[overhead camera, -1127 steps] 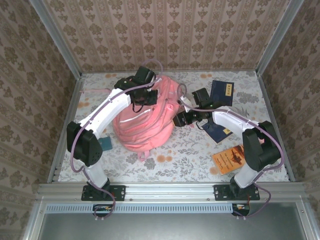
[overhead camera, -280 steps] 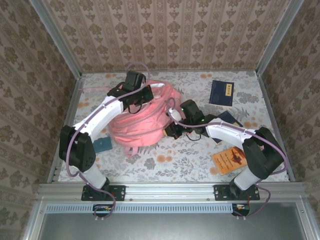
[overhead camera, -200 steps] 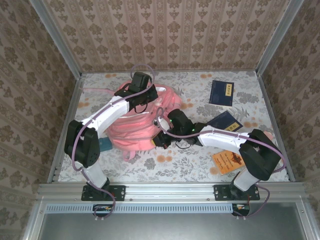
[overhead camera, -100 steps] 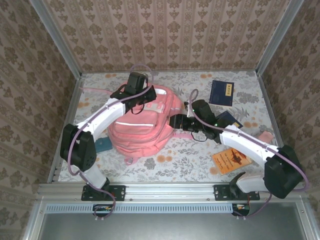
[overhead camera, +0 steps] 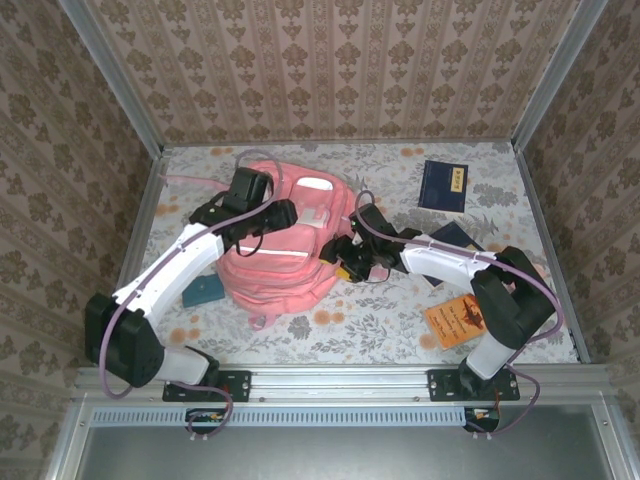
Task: Pack the student bag
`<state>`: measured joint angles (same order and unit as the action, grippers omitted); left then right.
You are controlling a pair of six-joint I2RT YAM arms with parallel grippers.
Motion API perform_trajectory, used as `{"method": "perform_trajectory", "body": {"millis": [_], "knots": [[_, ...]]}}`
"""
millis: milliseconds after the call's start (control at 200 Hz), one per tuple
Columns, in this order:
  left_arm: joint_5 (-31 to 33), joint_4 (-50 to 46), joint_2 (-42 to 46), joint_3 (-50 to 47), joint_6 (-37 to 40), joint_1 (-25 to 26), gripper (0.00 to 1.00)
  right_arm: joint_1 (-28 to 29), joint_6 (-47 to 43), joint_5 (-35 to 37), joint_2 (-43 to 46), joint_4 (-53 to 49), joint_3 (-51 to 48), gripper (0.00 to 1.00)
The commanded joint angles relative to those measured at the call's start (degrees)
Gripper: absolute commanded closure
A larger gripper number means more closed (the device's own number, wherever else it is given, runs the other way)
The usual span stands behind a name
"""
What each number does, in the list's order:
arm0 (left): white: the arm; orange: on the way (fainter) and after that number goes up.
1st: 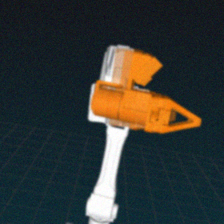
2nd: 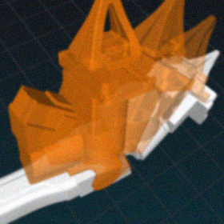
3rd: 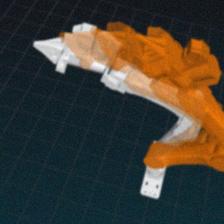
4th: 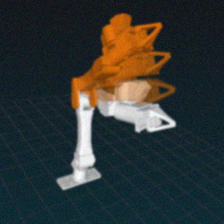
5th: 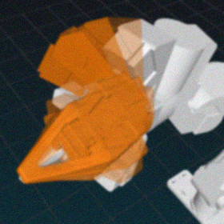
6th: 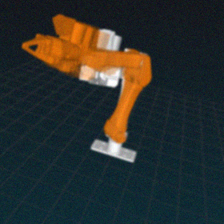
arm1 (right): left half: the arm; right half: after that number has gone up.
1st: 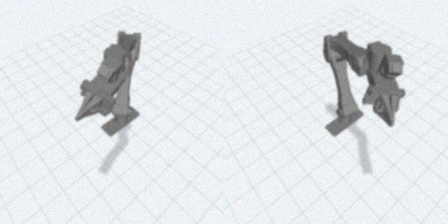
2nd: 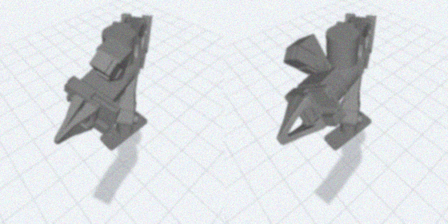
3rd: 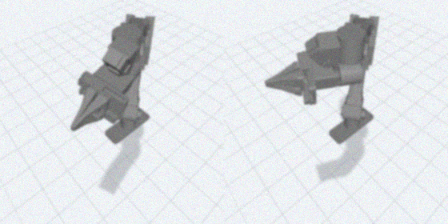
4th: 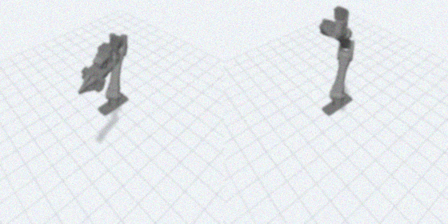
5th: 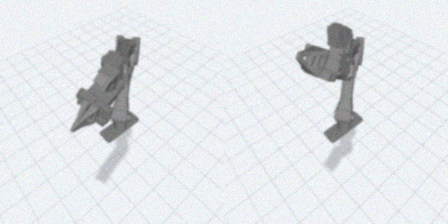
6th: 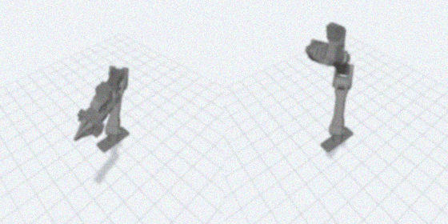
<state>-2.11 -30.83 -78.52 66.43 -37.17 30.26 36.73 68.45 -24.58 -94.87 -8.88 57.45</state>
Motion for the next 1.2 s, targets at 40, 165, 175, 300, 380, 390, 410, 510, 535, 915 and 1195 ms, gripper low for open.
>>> {"method": "perform_trajectory", "body": {"millis": [40, 165, 175, 300, 380, 390, 410, 510, 535, 915, 1195], "knots": [[1.36, -3.00, 2.80, -2.53, -1.42, -0.47, 0.40, 1.05, 5.63, -2.41, -2.19, 0.27, 2.27, 0.41], [0.82, -3.41, 3.59, -2.89, -1.76, -0.47, 0.38, 1.50, 6.98, -3.31, -4.36, 1.65, 2.69, 0.43], [0.76, -3.44, 3.56, -2.93, -1.77, -0.47, 0.38, 1.57, 7.12, -3.40, -4.58, 1.85, 2.74, 0.43], [0.12, -3.84, 3.77, -3.04, -1.80, -0.47, 0.36, 1.76, 7.49, -4.27, -6.52, 3.60, 3.84, 0.54], [-0.47, -4.14, 3.81, -3.15, -1.72, -0.38, 0.36, 1.77, 6.86, -3.87, -7.20, 3.71, 4.81, 0.61], [-0.58, -4.11, 3.81, -3.15, -1.76, -0.38, 0.36, 1.72, 6.81, -3.83, -7.27, 3.59, 4.98, 0.62], [-0.77, -4.22, 3.89, -3.20, -1.77, -0.38, 0.36, 1.68, 6.59, -3.81, -7.39, 3.55, 5.24, 0.67], [-1.56, -5.01, 4.71, -3.45, -1.69, -0.07, 0.36, 1.42, 6.31, -4.27, -7.23, 5.31, 5.57, 0.87], [-1.66, -5.39, 5.07, -3.57, -1.53, 0.04, 0.36, 1.26, 6.22, -4.32, -6.97, 6.40, 5.65, 0.90], [0.24, -8.34, 14.89, -6.97, -5.93, 6.42, 0.36, -0.43, 7.14, -4.89, -4.31, 18.32, 12.25, 0.99], [8.53, -2.21, 16.70, -12.43, -15.09, 16.69, 0.40, -0.76, 8.35, -3.15, -6.88, 22.98, 16.98, 1.00]]}}
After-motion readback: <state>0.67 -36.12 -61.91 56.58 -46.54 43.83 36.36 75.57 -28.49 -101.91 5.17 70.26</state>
